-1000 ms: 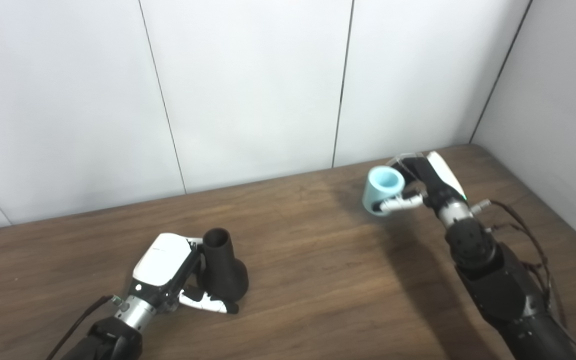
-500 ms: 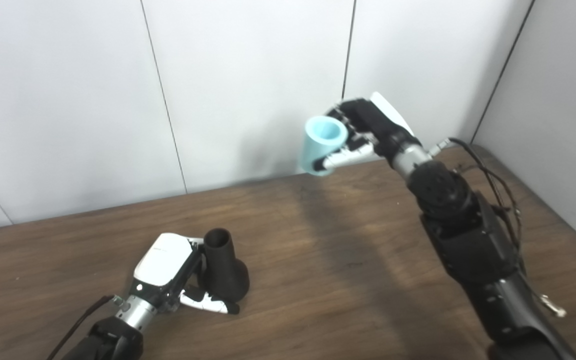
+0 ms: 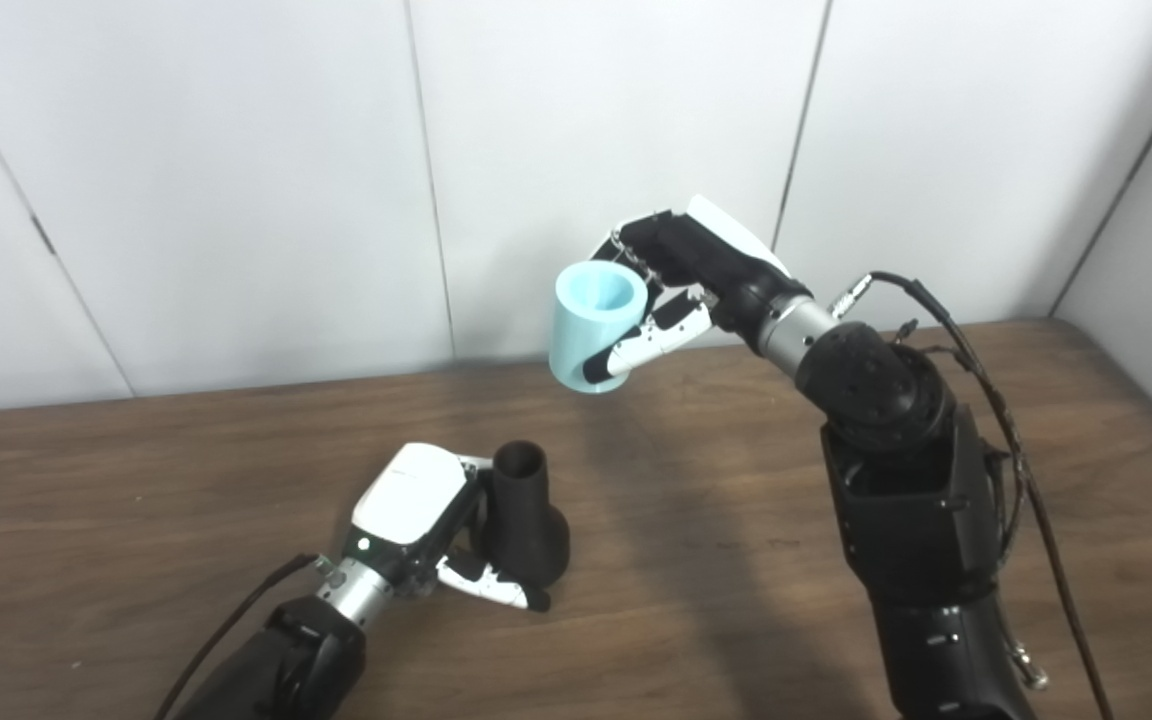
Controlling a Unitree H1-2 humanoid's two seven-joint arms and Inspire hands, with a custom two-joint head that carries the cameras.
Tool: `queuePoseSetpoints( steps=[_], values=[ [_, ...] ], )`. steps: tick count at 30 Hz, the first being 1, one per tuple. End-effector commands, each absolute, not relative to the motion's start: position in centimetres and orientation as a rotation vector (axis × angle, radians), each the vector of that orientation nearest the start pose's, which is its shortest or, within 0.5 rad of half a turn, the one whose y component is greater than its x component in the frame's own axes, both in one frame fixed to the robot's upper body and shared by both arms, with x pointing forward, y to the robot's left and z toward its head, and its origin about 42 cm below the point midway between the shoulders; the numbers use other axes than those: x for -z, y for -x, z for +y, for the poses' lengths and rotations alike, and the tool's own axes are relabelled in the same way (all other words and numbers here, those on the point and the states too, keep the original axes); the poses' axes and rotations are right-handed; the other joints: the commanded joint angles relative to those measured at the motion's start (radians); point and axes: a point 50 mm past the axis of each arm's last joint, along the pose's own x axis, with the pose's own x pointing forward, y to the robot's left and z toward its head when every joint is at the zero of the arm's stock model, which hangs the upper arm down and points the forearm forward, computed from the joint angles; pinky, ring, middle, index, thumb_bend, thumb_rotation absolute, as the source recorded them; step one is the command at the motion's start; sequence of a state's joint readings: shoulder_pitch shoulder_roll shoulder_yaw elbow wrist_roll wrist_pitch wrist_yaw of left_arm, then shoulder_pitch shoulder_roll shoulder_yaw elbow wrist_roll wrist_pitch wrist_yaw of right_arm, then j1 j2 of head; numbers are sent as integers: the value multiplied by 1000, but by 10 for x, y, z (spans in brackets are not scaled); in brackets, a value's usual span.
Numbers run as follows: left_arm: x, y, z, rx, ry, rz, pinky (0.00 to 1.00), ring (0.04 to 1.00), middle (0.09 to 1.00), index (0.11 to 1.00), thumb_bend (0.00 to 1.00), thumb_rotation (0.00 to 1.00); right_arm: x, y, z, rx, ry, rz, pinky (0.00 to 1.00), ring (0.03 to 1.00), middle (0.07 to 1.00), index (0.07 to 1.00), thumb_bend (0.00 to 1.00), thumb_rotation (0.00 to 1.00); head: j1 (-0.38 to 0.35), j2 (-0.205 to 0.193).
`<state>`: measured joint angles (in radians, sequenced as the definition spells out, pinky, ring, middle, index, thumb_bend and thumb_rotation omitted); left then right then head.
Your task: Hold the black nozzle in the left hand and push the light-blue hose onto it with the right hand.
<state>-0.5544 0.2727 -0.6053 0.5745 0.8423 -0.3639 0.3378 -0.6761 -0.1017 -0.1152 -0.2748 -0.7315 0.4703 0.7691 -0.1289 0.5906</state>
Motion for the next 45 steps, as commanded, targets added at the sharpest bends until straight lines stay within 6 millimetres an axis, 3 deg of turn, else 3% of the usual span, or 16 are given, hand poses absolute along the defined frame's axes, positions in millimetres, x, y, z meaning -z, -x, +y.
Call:
queuePoseSetpoints(
  steps=[1,3,10,14,16,19,26,34,42,45],
  values=[
    [-33,-350,148,714,-1229,-359,322,405,411,499,523,0,-389,-402,-194,-266,789,-280,331,409,463,480,533,0,11,8],
    [-34,-350,146,714,-1226,-357,337,420,419,500,524,0,-387,-402,-189,-284,809,-270,407,460,479,478,532,1,18,13],
    [-35,-347,142,709,-1205,-358,286,364,399,495,522,0,-366,-407,-171,-360,768,-207,464,526,537,459,524,0,35,28],
    [-35,-348,141,707,-1201,-363,284,369,403,496,522,0,-354,-410,-164,-365,758,-167,334,414,491,473,531,0,38,34],
    [-35,-348,140,708,-1200,-360,293,381,406,497,523,0,-349,-410,-162,-367,753,-153,321,411,489,475,532,0,44,37],
    [-36,-348,139,708,-1202,-358,297,382,406,498,522,0,-343,-411,-160,-383,736,-142,365,461,517,472,528,0,50,40],
    [-36,-347,137,708,-1196,-360,283,364,400,495,522,0,-334,-411,-153,-403,704,-132,328,410,490,475,531,0,59,49],
    [-37,-346,136,707,-1189,-355,278,365,403,497,522,0,-330,-410,-151,-427,713,-124,401,476,521,472,527,0,69,60],
    [-36,-346,136,708,-1186,-353,288,371,402,497,522,0,-329,-407,-150,-437,719,-124,360,444,510,475,529,0,71,63],
    [-37,-346,136,709,-1193,-357,291,370,403,497,522,0,-327,-407,-151,-453,722,-125,388,464,518,473,527,0,71,63]
  ],
)
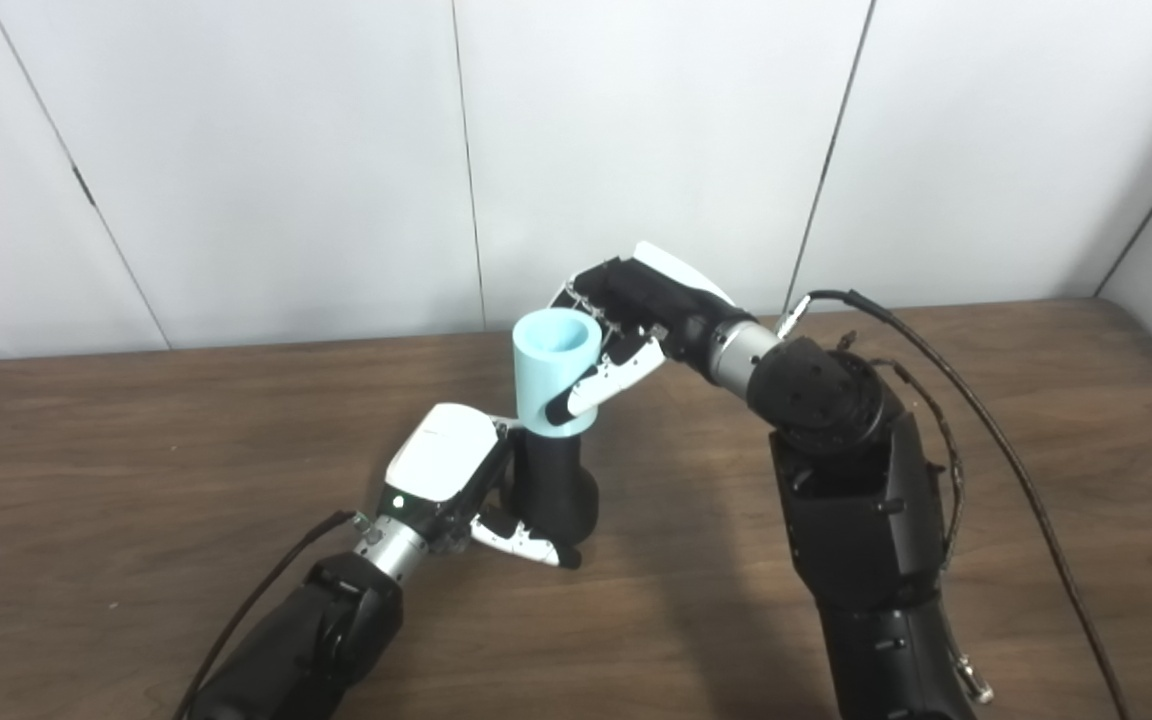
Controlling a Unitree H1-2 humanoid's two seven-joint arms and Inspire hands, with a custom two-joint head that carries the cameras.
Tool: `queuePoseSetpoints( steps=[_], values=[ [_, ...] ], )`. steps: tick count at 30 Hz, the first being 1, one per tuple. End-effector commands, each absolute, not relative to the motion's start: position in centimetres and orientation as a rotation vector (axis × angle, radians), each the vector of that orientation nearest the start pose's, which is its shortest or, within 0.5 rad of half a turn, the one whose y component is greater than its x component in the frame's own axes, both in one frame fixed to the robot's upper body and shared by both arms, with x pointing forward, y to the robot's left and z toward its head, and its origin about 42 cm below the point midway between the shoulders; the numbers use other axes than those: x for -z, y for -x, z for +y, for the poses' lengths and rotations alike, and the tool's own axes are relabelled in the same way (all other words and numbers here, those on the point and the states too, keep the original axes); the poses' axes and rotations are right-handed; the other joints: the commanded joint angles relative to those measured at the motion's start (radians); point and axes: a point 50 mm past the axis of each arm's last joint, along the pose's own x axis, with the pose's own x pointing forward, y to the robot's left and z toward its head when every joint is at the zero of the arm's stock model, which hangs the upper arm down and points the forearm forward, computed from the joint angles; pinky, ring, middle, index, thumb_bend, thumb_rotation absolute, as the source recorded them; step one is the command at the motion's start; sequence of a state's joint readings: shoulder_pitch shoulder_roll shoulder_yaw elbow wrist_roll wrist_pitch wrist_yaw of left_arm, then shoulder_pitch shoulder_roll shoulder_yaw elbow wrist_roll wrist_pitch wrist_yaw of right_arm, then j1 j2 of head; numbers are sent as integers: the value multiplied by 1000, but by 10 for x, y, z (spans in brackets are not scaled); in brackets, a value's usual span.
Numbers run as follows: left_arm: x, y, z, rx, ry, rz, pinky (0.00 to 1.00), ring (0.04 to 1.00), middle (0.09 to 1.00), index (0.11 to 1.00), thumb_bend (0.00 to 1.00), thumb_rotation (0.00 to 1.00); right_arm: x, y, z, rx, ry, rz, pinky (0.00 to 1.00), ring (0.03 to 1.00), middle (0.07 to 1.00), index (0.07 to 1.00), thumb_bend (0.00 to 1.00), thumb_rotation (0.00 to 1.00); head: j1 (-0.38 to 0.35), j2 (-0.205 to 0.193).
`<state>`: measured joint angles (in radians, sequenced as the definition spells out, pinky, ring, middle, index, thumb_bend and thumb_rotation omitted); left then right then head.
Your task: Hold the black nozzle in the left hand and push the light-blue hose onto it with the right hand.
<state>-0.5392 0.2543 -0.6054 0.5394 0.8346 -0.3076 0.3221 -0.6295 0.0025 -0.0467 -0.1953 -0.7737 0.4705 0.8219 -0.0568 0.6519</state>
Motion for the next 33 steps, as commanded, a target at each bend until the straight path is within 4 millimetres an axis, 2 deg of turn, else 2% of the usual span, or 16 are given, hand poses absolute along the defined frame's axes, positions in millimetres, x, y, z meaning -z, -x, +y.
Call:
queuePoseSetpoints(
  steps=[1,6,16,18,24,27,33],
  values=[
    [-37,-346,136,708,-1194,-357,291,371,404,496,522,0,-327,-407,-151,-460,723,-125,397,467,517,472,527,0,2,8],
    [-37,-347,137,709,-1199,-352,276,359,400,493,522,0,-325,-404,-156,-467,749,-115,423,483,522,467,526,0,6,14],
    [-39,-347,139,711,-1198,-342,285,374,401,495,522,0,-317,-400,-165,-459,788,-82,402,466,514,466,528,0,5,24],
    [-40,-347,138,714,-1205,-345,293,383,403,496,522,0,-317,-400,-165,-458,797,-82,387,454,509,470,529,0,5,26],
    [-40,-347,138,714,-1204,-346,293,384,406,497,523,0,-317,-399,-164,-460,796,-81,423,488,527,464,526,0,7,31],
    [-39,-347,138,713,-1202,-346,290,379,399,496,522,0,-318,-399,-163,-459,795,-82,376,447,507,472,530,0,8,33],
    [-39,-347,137,714,-1200,-352,277,365,400,496,522,0,-319,-399,-157,-468,822,-100,404,471,521,465,527,0,10,36]
  ],
)
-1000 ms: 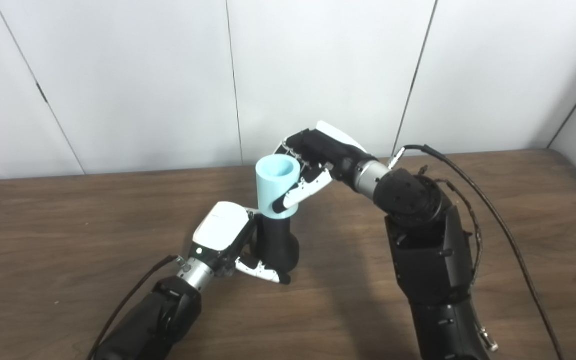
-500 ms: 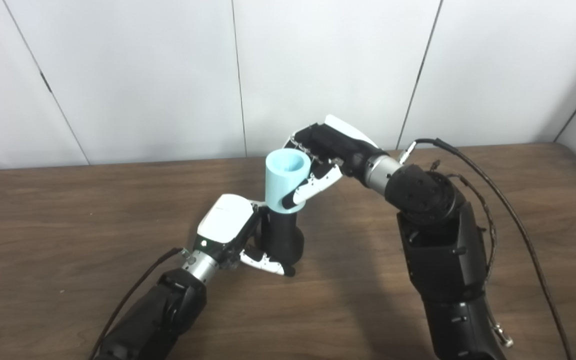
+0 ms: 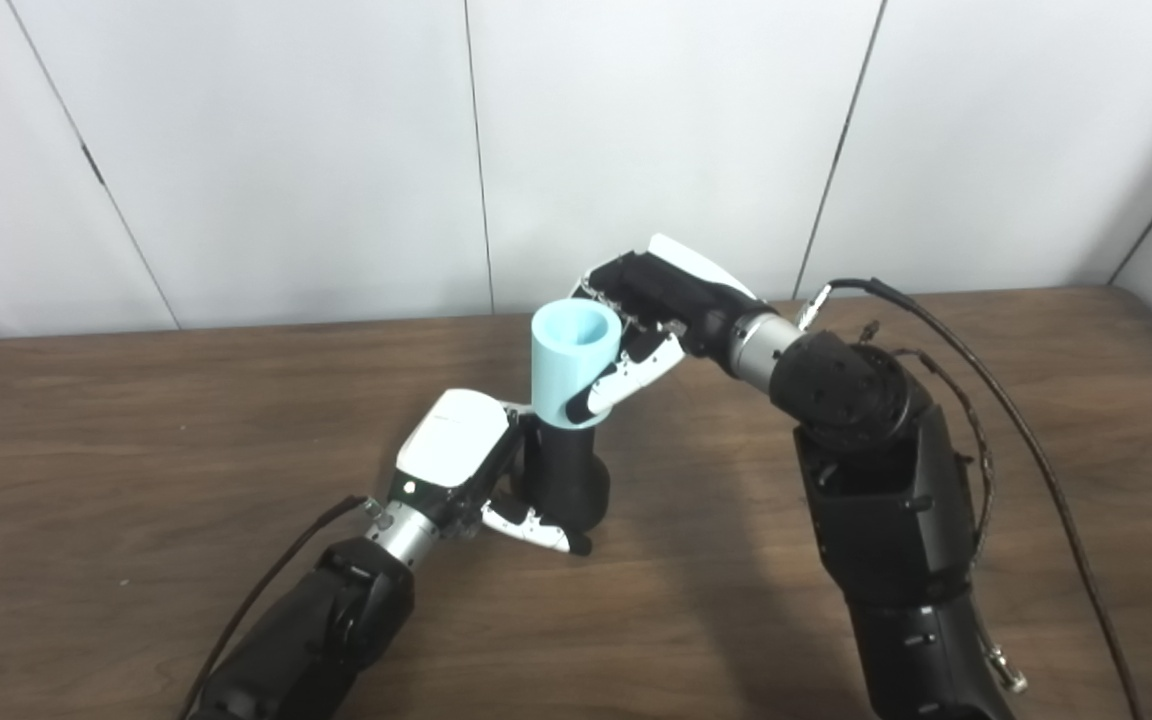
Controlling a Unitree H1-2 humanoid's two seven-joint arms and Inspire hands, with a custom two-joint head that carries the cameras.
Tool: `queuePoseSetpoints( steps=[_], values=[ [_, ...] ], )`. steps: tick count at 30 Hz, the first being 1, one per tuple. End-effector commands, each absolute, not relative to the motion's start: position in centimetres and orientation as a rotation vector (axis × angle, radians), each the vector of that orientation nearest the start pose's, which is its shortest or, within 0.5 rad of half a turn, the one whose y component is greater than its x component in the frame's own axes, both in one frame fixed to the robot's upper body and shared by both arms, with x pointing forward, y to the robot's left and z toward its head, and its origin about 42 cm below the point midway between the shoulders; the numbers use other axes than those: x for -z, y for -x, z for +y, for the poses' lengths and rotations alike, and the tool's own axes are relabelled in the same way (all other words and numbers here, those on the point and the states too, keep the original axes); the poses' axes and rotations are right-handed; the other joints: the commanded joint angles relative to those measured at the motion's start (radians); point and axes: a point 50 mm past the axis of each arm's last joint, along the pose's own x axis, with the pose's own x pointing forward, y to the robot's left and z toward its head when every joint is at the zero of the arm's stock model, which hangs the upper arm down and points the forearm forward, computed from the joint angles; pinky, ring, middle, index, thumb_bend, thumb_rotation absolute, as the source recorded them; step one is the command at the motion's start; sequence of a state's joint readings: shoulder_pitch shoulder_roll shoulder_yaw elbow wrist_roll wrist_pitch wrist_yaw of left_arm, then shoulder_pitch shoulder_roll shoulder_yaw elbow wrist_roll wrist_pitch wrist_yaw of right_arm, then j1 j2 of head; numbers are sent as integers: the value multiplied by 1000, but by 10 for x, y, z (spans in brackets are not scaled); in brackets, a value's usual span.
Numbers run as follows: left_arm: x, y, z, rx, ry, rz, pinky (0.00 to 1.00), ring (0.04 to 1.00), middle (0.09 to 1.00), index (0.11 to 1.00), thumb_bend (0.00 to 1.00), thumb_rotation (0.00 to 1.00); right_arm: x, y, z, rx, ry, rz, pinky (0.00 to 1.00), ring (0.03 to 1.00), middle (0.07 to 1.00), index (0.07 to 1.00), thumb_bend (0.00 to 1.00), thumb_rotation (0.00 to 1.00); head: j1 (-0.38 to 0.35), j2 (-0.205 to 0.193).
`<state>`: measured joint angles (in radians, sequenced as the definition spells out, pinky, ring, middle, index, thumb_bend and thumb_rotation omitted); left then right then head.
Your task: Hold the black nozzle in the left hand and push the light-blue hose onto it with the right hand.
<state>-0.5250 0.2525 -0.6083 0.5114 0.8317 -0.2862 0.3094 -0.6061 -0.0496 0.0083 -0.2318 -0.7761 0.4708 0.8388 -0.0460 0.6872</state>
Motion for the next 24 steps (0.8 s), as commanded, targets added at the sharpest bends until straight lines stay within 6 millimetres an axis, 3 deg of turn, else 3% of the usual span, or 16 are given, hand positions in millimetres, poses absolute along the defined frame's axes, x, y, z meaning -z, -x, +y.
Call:
queuePoseSetpoints(
  steps=[1,19,24],
  values=[
    [-40,-347,136,715,-1202,-351,277,364,400,496,522,0,-319,-399,-156,-471,826,-104,405,472,520,464,527,0,1,2],
    [-44,-347,134,718,-1209,-346,298,388,414,498,524,0,-301,-394,-156,-535,884,-97,440,482,519,463,526,0,15,18],
    [-44,-346,134,715,-1209,-342,291,381,407,496,523,0,-304,-393,-156,-521,892,-105,424,483,524,463,525,0,15,18]
  ],
)
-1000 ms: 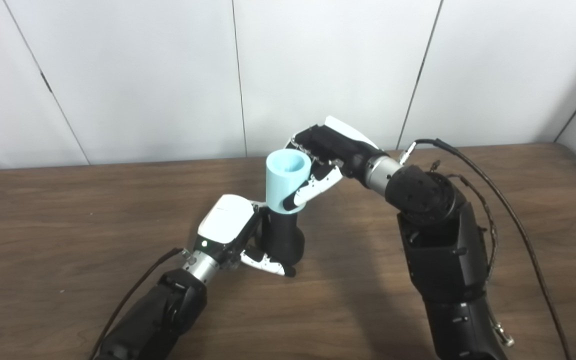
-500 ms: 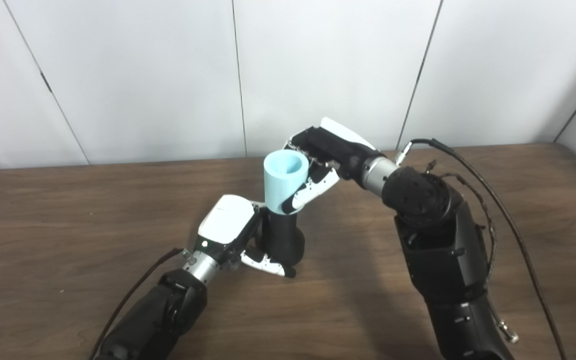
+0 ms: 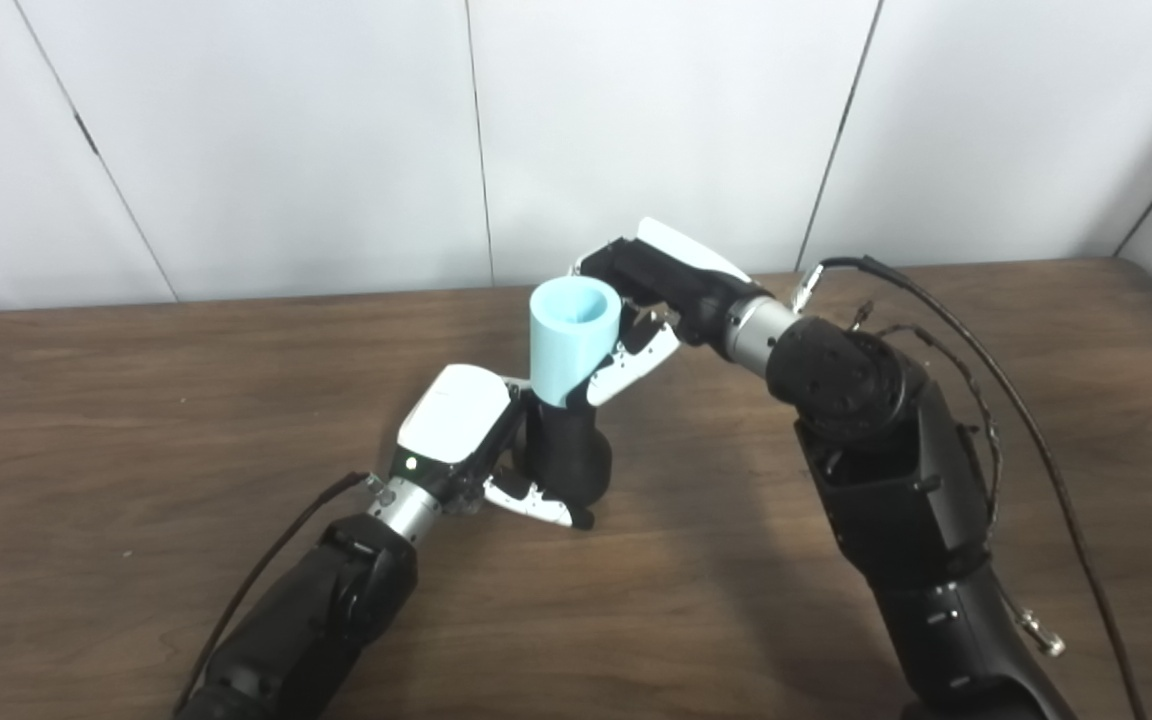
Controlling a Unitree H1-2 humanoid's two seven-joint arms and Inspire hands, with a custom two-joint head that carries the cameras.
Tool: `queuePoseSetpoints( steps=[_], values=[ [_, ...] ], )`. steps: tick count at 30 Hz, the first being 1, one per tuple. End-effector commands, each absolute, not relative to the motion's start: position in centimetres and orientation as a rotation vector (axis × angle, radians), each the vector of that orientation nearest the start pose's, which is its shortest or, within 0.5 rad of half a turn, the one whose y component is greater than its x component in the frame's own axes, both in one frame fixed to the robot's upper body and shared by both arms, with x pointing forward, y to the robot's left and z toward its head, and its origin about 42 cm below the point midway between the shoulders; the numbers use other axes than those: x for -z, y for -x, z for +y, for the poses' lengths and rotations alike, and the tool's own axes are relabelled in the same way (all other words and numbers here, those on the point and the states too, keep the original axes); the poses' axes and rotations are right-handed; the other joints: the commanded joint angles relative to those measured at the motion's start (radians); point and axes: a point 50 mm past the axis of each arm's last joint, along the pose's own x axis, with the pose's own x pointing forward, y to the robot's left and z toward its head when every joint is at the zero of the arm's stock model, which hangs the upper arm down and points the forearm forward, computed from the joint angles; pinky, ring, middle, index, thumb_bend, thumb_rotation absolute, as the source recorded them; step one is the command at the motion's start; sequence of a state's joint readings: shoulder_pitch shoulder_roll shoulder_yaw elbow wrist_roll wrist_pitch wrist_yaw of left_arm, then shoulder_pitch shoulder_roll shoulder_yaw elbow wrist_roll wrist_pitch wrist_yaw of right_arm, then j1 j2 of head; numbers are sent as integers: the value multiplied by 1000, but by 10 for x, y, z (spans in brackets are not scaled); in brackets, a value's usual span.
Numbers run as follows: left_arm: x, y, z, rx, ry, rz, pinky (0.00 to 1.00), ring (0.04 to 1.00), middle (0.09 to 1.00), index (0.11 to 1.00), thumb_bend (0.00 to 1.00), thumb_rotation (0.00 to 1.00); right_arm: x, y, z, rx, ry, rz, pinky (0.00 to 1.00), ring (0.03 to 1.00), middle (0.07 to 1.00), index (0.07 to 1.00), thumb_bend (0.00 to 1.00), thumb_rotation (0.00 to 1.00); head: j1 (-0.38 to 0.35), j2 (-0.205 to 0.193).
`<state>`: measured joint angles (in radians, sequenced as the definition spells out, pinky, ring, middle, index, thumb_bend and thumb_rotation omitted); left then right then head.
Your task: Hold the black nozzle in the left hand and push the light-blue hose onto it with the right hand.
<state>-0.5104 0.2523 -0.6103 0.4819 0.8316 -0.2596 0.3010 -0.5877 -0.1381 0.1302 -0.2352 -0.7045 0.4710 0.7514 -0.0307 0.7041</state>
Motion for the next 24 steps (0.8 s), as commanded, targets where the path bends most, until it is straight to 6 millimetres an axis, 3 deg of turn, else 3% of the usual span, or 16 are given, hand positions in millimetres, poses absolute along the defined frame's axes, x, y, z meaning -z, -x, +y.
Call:
queuePoseSetpoints(
  steps=[1,11,14,18,24],
  values=[
    [-44,-346,134,715,-1208,-344,291,382,406,497,523,0,-306,-394,-156,-516,894,-109,423,486,524,463,525,0,0,1],
    [-43,-347,133,711,-1201,-344,284,366,400,495,522,0,-324,-404,-157,-461,802,-154,380,446,508,471,528,0,2,-1],
    [-42,-348,133,714,-1205,-341,288,372,405,496,523,0,-333,-406,-159,-433,777,-171,406,477,526,468,525,0,1,-5],
    [-42,-349,134,718,-1206,-343,292,382,408,497,523,0,-343,-410,-162,-403,748,-191,346,428,504,474,529,0,1,-8],
    [-42,-349,134,718,-1206,-346,290,380,411,497,523,0,-349,-410,-165,-382,756,-198,394,474,525,467,526,0,2,-10]
  ],
)
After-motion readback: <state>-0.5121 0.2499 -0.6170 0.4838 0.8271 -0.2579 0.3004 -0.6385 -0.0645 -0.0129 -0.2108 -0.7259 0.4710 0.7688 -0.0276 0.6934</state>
